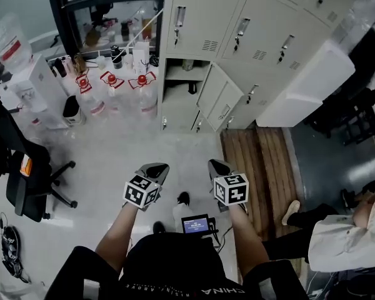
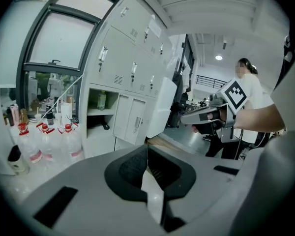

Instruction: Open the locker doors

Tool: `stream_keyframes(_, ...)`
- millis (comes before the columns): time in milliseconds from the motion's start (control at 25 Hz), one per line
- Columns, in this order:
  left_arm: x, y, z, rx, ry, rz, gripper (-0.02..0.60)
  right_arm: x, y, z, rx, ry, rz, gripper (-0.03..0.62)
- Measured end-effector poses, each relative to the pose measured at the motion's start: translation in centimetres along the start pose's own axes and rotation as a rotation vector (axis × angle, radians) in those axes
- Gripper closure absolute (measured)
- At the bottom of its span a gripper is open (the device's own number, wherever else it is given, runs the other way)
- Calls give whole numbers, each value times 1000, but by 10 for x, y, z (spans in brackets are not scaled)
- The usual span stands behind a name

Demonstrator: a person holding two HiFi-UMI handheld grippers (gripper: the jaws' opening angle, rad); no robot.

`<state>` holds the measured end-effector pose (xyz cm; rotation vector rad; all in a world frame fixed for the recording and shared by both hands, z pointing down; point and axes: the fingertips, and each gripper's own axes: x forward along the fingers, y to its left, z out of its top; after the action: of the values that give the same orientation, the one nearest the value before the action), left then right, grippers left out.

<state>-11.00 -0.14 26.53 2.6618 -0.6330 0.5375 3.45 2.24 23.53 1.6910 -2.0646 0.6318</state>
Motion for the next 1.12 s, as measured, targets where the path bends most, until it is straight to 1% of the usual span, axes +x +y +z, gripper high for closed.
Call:
stream_keyframes(120, -9, -16, -5, 13, -1, -16, 561, -22, 1, -12, -15, 5, -26, 559)
stream_keyframes(240, -12, -28, -7, 22, -5, -11, 561, -33, -2, -20, -9, 1, -25, 559)
stream_keyframes(360, -10, -38, -6, 25, -5, 1, 561, -40, -7, -23, 2, -7, -12, 559)
stream_keyframes(480, -3, -50, 1, 25, -5, 16, 561, -49, -14, -22, -15, -8, 9, 559)
stream_keyframes(680, 20, -79, 11, 57, -6, 23, 561, -66, -38, -25, -43, -21, 28, 559)
stream_keyframes(840, 32, -98, 15, 80, -3, 23, 561, -71, -49, -29, -50, -28, 52, 559)
stream_keyframes(960, 37, -104, 20, 84, -9, 37, 561, -72, -54, -33, -56, -26, 65, 559)
stream_keyframes(1120, 40, -106, 28, 70, -29, 57, 561, -72, -57, -34, -65, -30, 77, 559)
